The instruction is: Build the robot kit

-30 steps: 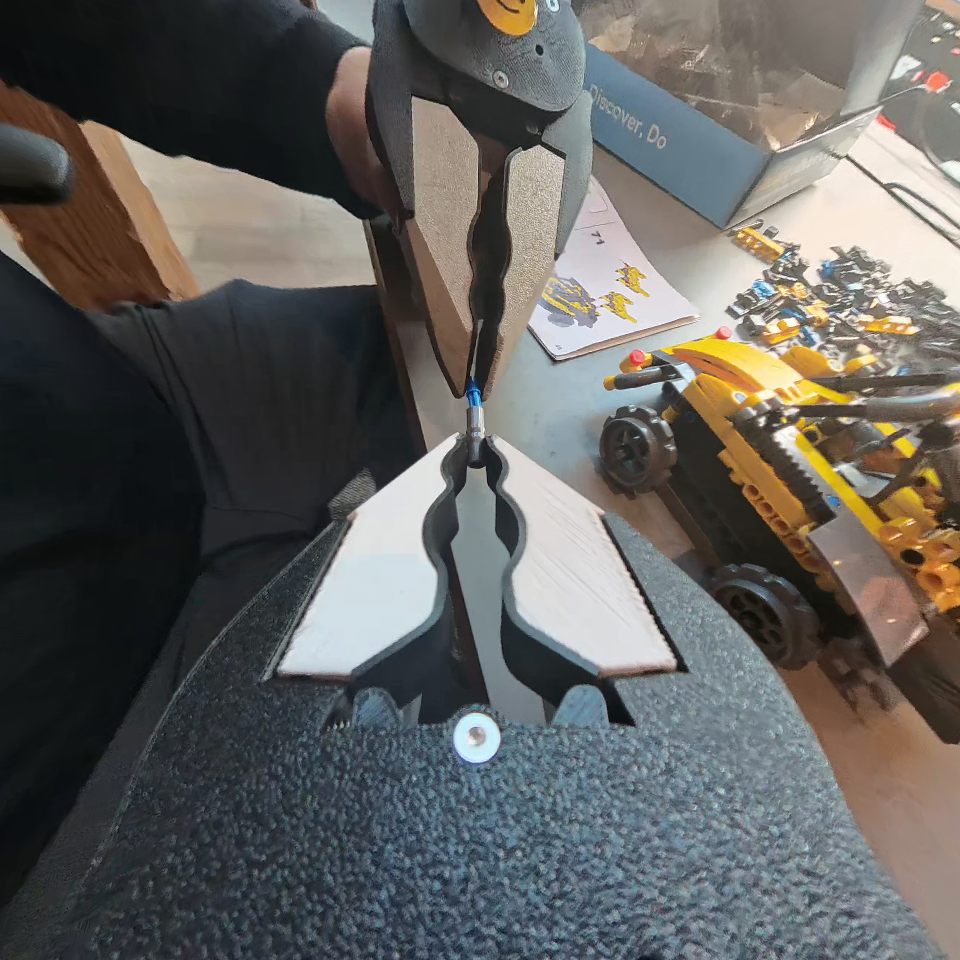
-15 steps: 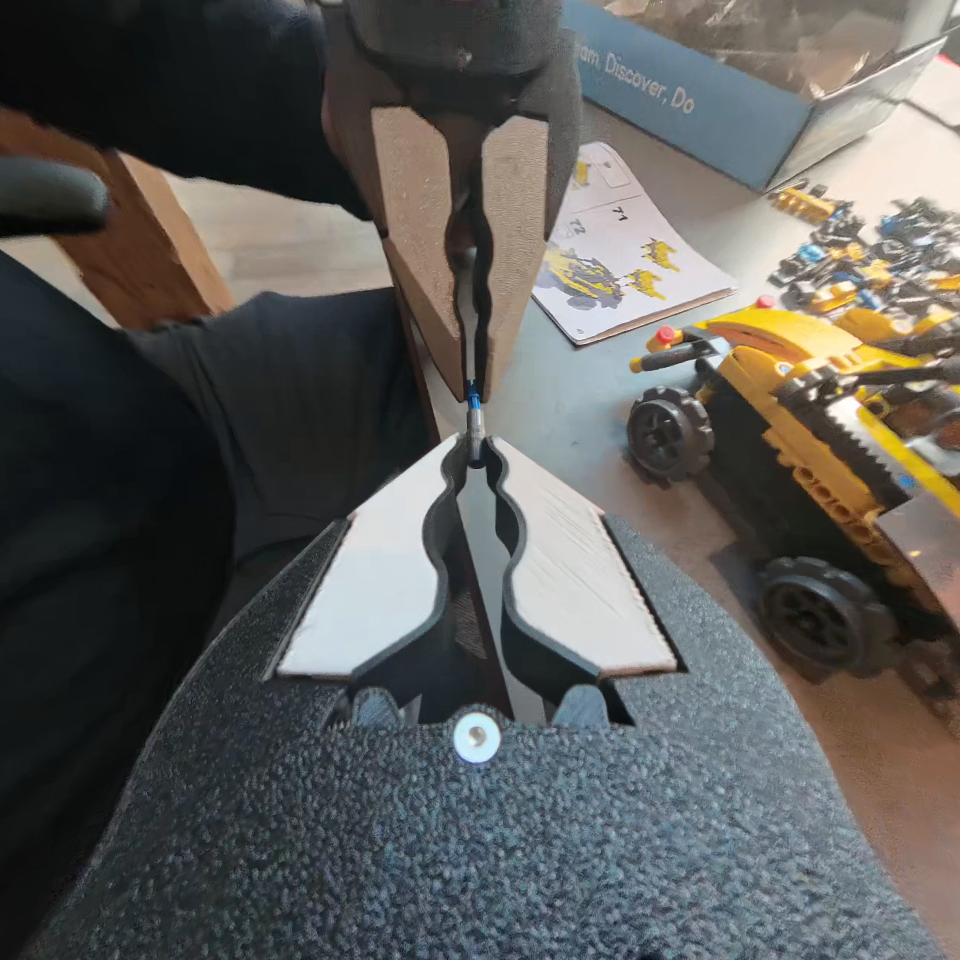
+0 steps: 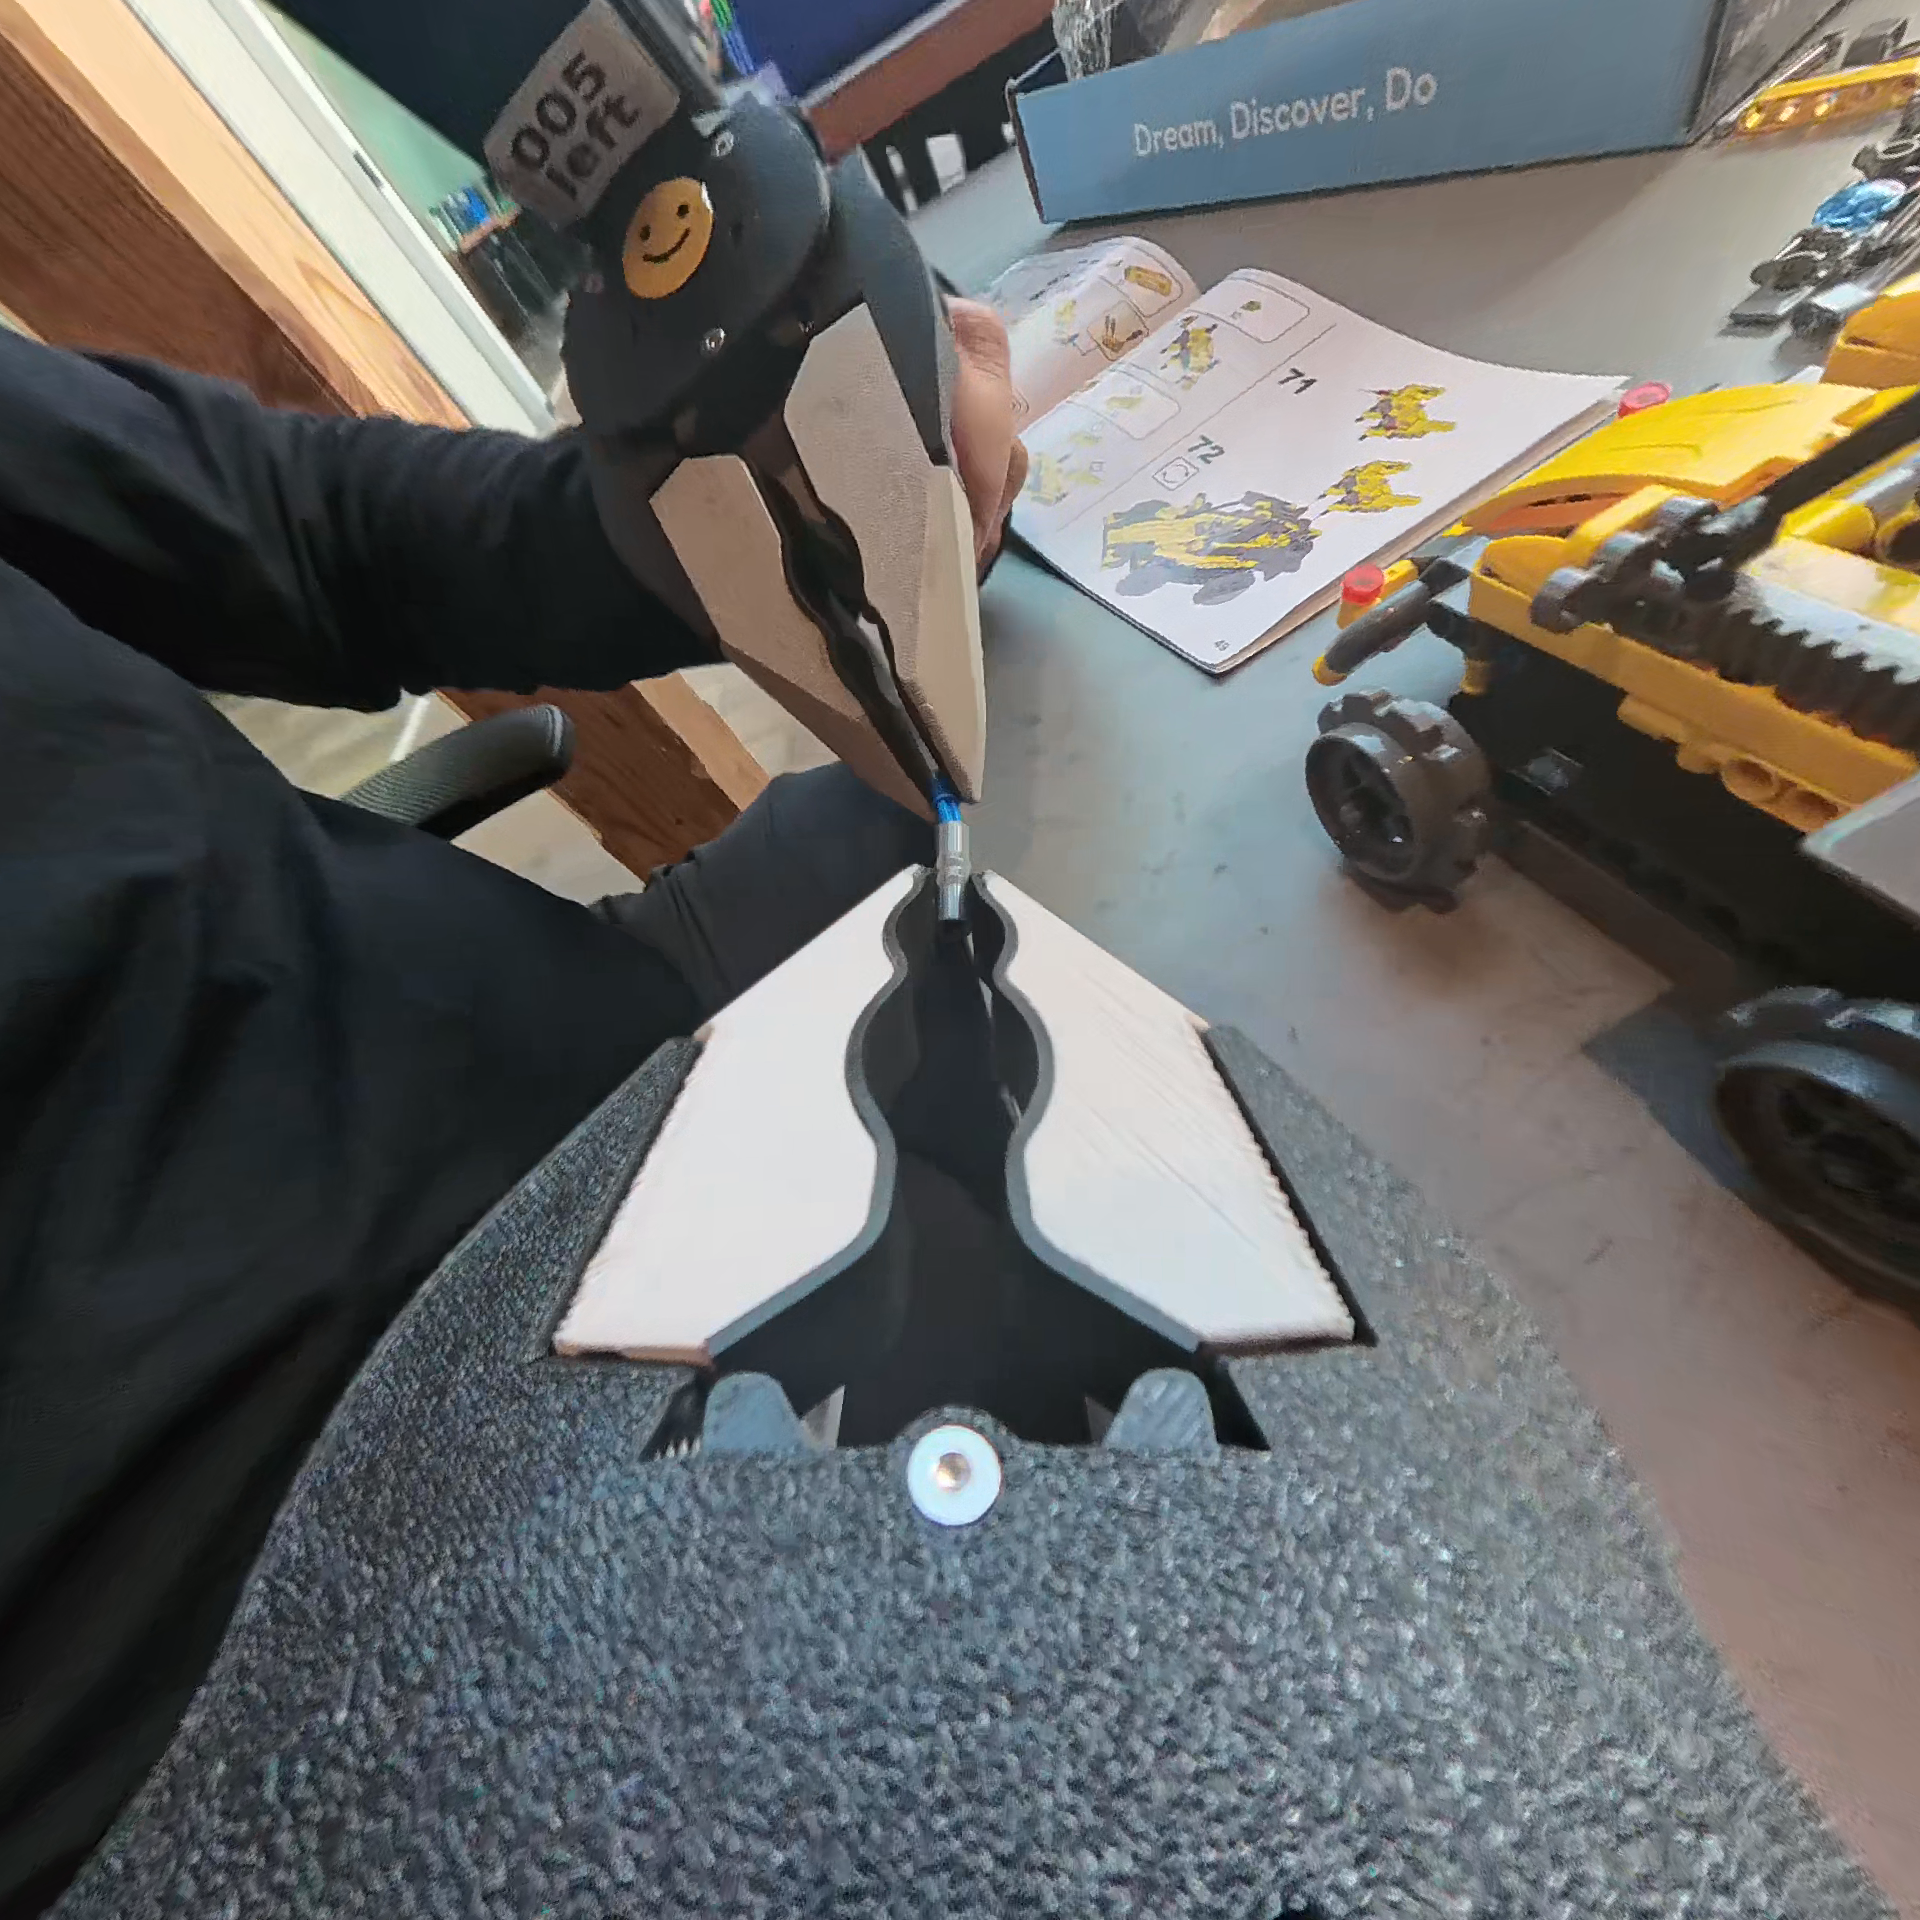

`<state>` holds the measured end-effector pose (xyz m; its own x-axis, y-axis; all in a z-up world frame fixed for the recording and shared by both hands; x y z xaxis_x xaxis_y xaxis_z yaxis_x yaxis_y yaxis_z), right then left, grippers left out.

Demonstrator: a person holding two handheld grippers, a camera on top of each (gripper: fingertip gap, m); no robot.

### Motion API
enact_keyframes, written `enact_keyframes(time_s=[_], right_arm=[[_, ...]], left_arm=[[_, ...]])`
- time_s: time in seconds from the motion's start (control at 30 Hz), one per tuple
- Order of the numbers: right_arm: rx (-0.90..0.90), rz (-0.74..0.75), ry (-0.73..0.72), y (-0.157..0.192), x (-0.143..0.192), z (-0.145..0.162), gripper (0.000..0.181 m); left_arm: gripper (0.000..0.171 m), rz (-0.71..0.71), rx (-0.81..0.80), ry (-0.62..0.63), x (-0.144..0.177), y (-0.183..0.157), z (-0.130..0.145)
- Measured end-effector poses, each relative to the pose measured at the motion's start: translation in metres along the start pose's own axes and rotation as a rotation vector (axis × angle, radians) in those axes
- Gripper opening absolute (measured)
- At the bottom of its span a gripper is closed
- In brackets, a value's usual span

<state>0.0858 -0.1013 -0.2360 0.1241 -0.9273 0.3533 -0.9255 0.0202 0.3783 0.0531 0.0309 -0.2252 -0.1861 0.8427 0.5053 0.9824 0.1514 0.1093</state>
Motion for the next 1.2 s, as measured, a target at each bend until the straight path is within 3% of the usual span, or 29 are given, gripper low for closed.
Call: enact_keyframes(time_s=[0.3, 0.4, 0.5, 0.57, 0.77, 0.83, 0.97, 1.03, 1.1, 1.2], right_arm=[[0.145, 0.055, -0.035, 0.008, 0.001, -0.006, 0.003], [0.247, 0.115, 0.013, 0.012, -0.002, -0.007, 0.003], [0.232, 0.086, -0.002, 0.014, -0.003, -0.009, 0.000], [0.306, 0.163, 0.068, 0.010, -0.006, -0.004, 0.000], [0.259, 0.310, 0.066, -0.014, 0.000, -0.003, 0.000], [0.242, 0.270, 0.045, -0.014, 0.007, -0.007, 0.000], [0.313, 0.231, 0.169, -0.010, 0.006, 0.004, 0.024], [0.375, 0.263, 0.227, -0.008, -0.001, 0.010, 0.021], [0.425, 0.288, 0.255, -0.006, -0.009, 0.014, 0.004], [0.437, 0.290, 0.258, -0.005, -0.010, 0.014, 0.007]], left_arm=[[0.000, 0.102, 0.118, -0.022, 0.001, 0.003, 0.000], [0.000, 0.116, 0.113, 0.042, -0.005, 0.002, 0.004], [0.000, 0.138, 0.089, 0.087, -0.015, -0.003, 0.002], [0.000, 0.176, 0.087, 0.025, -0.019, -0.008, -0.007], [0.000, 0.094, 0.106, 0.179, -0.028, 0.004, 0.006], [0.000, 0.062, 0.121, 0.210, -0.027, 0.010, 0.011], [0.000, 0.056, 0.117, 0.230, -0.026, 0.012, 0.014], [0.001, 0.061, 0.108, 0.230, -0.026, 0.012, 0.014], [0.000, 0.074, 0.111, 0.229, -0.026, 0.011, 0.014], [0.001, 0.089, 0.114, 0.228, -0.025, 0.011, 0.015]])
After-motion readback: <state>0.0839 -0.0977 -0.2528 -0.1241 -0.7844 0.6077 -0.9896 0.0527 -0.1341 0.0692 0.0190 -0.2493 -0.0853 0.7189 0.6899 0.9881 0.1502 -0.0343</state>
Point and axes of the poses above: each gripper's, where its closed fingertips meet, x back along the fingers, z out of its underside, y = z × x across the jaws, the point moved 7 cm from there along x, back along the fingers, and after that the axes turned 5 degrees about z, right-handed, at the moved point
